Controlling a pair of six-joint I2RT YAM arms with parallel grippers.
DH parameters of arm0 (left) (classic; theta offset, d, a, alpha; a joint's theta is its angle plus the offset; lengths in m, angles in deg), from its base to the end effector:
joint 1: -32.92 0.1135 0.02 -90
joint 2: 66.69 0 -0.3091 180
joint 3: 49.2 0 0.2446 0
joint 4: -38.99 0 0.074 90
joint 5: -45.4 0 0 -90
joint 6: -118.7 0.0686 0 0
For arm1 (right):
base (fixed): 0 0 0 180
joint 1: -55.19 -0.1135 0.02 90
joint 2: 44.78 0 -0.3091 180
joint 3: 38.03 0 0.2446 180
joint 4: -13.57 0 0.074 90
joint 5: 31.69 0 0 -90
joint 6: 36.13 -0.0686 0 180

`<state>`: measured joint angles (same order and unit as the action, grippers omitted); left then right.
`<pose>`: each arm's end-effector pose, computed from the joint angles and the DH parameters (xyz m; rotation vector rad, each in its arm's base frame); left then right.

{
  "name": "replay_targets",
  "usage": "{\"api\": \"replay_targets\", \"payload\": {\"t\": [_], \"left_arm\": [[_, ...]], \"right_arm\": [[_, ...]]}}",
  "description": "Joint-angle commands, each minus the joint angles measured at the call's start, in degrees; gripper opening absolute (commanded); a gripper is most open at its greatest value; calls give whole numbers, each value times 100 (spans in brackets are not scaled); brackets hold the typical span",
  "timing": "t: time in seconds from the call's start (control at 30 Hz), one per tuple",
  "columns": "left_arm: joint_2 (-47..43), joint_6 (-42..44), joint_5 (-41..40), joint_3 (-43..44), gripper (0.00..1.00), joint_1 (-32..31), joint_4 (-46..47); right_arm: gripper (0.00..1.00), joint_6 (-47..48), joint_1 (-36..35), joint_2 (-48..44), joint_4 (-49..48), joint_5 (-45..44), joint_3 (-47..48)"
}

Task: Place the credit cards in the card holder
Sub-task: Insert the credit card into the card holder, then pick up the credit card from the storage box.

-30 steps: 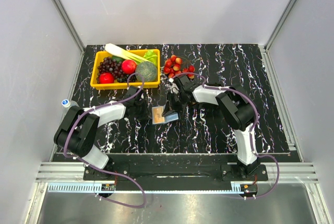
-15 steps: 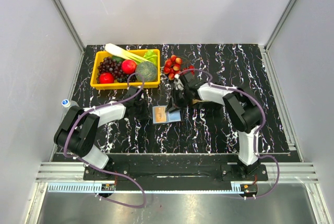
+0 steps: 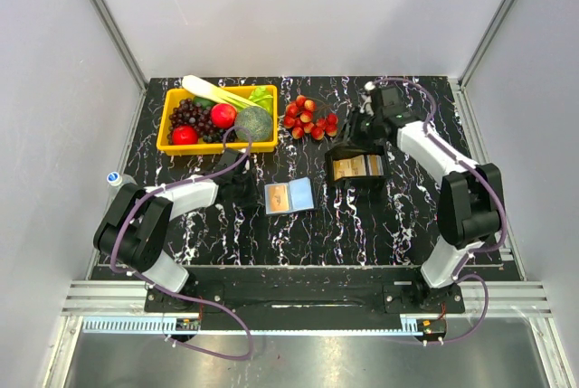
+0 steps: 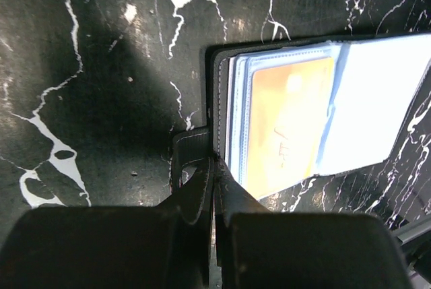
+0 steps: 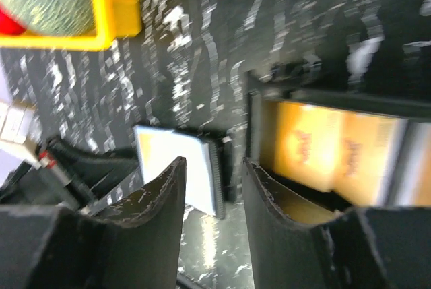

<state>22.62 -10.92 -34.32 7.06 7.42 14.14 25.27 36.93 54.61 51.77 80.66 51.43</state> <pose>0.2623 -0.1387 0.1693 -0.2621 2.6844 -0.6219 0.3746 0.1511 0.2739 0.0370 2.5020 0.8318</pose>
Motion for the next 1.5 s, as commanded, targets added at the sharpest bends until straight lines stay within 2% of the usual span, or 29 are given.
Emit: {"api": "replay_targets", "payload": {"t": [0.0,0.33,0.63,0.9,1.03,1.23,1.4,1.47], "left_arm": [[-90,156,334,214,0,-26,63],[-29,217,474,320,0,-26,2],[86,261,501,434,0,-26,-68],[173,261,501,478,0,-26,-68],[244,270,554,504,0,-25,-60],[305,288,562,531,0,-8,-77],[297,305,554,548,0,-17,-95],[288,305,545,522,0,-8,-103]], "right_arm": [[44,653,376,-35,1078,-1135,410],[44,926,420,563,1607,-2164,568],[44,1023,411,1178,1545,-1963,735],[26,1023,411,1012,1229,-1304,604],[21,900,420,871,1018,-856,551],[21,874,420,880,956,-792,551],[30,908,420,582,1071,-2074,498],[38,988,420,450,1097,-2435,498]]}}
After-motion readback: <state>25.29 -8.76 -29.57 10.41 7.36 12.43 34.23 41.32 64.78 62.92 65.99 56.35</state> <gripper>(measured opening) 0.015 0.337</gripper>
